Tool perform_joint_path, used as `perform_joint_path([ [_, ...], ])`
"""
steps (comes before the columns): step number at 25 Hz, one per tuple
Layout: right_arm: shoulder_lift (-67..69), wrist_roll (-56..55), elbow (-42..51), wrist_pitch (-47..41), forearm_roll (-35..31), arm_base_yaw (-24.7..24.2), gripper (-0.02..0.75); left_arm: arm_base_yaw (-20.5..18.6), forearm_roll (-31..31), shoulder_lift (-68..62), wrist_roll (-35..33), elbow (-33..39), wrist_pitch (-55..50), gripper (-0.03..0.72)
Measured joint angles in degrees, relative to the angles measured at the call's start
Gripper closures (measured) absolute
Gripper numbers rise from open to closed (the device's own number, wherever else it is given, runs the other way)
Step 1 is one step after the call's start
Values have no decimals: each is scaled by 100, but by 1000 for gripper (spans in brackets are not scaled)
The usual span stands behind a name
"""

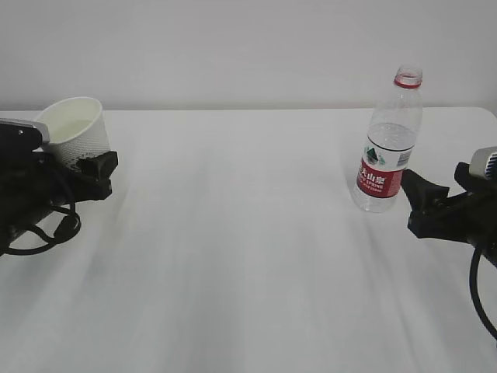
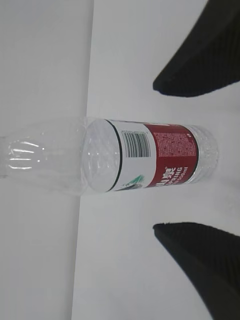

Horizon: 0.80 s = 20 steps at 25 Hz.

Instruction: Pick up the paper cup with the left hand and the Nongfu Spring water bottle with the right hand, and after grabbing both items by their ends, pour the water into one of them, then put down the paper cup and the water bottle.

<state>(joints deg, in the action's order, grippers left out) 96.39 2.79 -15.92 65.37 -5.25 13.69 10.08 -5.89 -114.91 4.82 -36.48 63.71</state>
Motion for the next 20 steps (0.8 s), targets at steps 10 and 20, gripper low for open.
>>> perform_joint_path([
  [10,0,0,0,0,0,0,145,-116,322,0,-174,0,0,197],
  [20,0,0,4,0,0,0,145,-567,432,0,-174,0,0,198],
])
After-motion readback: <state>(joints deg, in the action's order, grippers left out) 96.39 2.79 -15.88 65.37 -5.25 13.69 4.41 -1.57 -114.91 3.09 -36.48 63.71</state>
